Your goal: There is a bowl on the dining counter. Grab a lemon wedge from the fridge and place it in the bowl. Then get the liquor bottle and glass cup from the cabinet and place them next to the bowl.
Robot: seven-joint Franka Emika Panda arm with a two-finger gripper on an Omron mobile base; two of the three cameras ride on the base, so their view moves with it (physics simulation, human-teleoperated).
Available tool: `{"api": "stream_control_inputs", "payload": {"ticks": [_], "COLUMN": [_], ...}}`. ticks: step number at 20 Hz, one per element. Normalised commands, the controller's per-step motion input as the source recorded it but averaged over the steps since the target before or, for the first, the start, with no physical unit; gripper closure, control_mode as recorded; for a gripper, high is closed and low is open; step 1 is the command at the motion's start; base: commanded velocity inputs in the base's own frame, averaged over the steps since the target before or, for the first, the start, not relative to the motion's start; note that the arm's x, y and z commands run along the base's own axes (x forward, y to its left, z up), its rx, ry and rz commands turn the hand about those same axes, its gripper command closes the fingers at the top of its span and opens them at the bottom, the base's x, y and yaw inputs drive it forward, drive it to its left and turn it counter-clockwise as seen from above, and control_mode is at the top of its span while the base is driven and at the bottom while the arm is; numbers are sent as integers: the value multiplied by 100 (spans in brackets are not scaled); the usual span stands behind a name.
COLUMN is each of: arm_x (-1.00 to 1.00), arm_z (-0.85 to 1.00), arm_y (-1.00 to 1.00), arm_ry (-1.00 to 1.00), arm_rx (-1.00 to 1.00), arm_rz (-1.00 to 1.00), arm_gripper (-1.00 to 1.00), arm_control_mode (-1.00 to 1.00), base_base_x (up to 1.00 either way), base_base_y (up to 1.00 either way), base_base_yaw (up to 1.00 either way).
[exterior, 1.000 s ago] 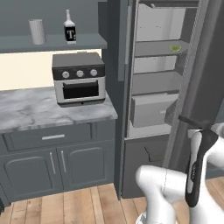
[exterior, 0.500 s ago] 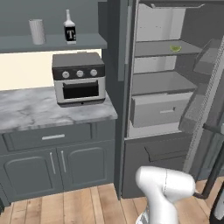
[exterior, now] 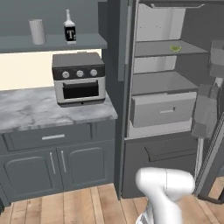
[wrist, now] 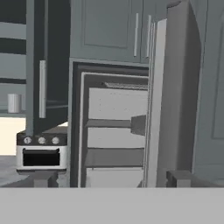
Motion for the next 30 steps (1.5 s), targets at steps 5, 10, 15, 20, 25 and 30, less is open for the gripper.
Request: {"api": "stream_control_inputs", "payload": {"ticks": [5, 10, 15, 20, 25, 30], "arm_x": [4, 87, 97, 90, 100, 94], "arm_z": [73, 36, 1, 0, 0, 0], "arm_y": [65, 9, 0, 0, 0, -18], "arm_ry": [3, 11, 8, 10, 20, 26], "arm_rx": [-14, -3, -1, -7, -9, -9], "arm_rz": [0, 0, 0, -1, -6, -10], "arm_gripper": [-100, -100, -100, -100, -100, -100], "arm_control_mode": [-100, -100, -100, -100, -100, -100], "base_base_x": [0, 0, 0, 0, 0, 0], "base_base_y": [0, 0, 0, 0, 0, 0], "base_base_yaw": [0, 0, 0, 0, 0, 0]}}
